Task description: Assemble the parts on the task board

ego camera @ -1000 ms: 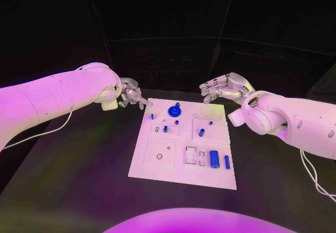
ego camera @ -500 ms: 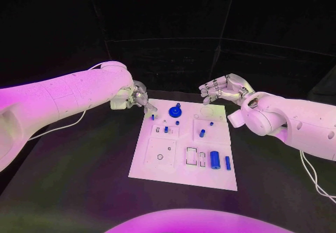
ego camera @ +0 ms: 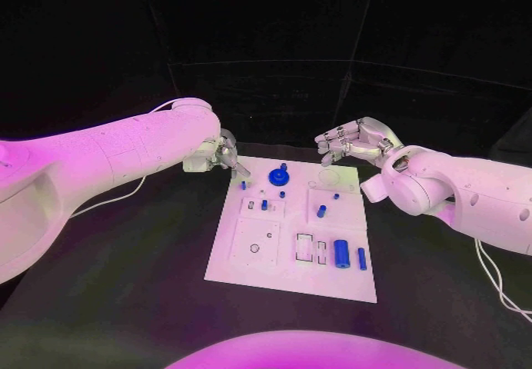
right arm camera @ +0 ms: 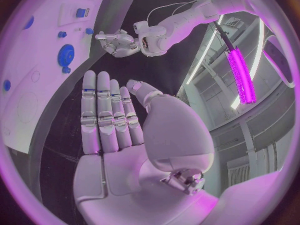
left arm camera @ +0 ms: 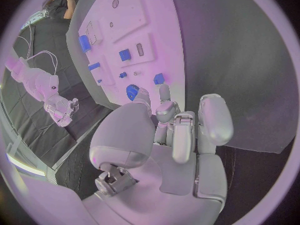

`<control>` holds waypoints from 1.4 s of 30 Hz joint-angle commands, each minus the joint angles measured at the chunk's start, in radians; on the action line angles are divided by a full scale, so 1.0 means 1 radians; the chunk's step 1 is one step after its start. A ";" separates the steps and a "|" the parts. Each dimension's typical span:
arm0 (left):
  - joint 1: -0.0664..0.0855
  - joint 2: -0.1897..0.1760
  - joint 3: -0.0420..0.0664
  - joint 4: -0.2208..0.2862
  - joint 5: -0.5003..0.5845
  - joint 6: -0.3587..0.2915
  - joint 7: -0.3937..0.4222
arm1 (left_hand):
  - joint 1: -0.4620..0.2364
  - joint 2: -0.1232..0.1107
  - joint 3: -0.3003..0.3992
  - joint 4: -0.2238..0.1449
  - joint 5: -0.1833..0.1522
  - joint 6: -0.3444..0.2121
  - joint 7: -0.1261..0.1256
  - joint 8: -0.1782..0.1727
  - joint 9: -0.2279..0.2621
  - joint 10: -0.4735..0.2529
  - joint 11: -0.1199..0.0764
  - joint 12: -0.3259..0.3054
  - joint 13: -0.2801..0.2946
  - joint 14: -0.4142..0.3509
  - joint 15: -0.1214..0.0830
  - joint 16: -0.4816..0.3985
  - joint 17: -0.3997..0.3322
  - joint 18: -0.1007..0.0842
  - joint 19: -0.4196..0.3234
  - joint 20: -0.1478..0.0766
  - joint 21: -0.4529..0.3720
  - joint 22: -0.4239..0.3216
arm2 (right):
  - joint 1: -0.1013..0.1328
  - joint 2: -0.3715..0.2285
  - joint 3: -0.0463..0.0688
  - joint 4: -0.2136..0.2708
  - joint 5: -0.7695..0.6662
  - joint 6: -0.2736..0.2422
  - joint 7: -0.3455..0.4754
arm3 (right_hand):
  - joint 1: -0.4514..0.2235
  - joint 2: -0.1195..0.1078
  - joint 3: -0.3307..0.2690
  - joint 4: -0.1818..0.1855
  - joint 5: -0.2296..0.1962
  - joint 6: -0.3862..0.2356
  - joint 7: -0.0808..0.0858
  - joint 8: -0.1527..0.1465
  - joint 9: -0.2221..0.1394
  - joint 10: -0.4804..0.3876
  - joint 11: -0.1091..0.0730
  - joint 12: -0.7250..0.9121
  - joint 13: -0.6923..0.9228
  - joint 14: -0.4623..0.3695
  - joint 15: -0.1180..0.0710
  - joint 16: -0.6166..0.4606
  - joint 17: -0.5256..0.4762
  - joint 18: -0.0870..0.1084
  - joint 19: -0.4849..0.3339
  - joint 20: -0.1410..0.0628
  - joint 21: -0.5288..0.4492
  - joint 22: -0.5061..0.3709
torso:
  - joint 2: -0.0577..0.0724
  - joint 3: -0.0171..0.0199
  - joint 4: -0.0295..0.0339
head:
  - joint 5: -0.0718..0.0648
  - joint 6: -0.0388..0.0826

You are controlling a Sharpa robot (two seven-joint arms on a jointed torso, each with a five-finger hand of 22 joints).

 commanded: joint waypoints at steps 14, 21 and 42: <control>-0.022 0.041 0.001 -0.053 -0.027 0.010 -0.026 | 0.006 -0.009 -0.017 0.002 0.003 -0.021 0.001 0.015 0.017 -0.011 0.002 -0.002 -0.003 0.106 -0.001 0.007 0.263 -0.011 0.005 0.001 0.002 0.002 | 0.002 0.004 0.001 -0.001 0.000 0.005 0.003 | 0.006 0.002 0.005 -0.003 0.002 -0.008 0.002 -0.006 0.000 -0.004 0.004 -0.002 -0.001 0.002 0.005 -0.005 -0.001 0.011 0.010 0.000 -0.004 -0.001 | -0.001 0.0001 -0.0011 | -0.004 -0.004; -0.031 0.049 0.002 -0.064 -0.028 0.000 -0.016 | 0.005 -0.009 -0.019 0.004 0.003 -0.022 0.001 0.016 0.018 -0.010 0.002 -0.001 -0.001 0.106 -0.001 0.007 0.263 -0.012 0.005 0.002 0.003 0.004 | 0.002 0.007 0.001 -0.002 0.000 0.005 0.003 | 0.008 0.002 0.007 -0.004 0.003 -0.008 0.002 -0.006 0.000 -0.005 0.004 -0.002 -0.001 0.002 0.005 -0.005 -0.001 0.011 0.010 0.000 -0.005 -0.001 | 0.000 0.0003 -0.0007 | -0.003 -0.005; -0.049 0.067 0.002 -0.079 -0.024 -0.008 0.004 | 0.031 0.006 -0.011 -0.006 0.003 -0.034 0.002 0.025 0.037 -0.015 0.003 -0.003 -0.004 0.106 -0.001 0.007 0.263 -0.012 0.006 0.002 0.006 0.008 | 0.002 0.016 0.001 -0.008 0.000 0.008 0.003 | 0.008 0.002 0.007 -0.004 0.003 -0.008 0.002 -0.006 0.000 -0.005 0.004 -0.002 -0.001 0.002 0.005 -0.005 -0.001 0.011 0.010 0.000 -0.005 -0.001 | -0.002 0.0009 0.0004 | -0.006 -0.007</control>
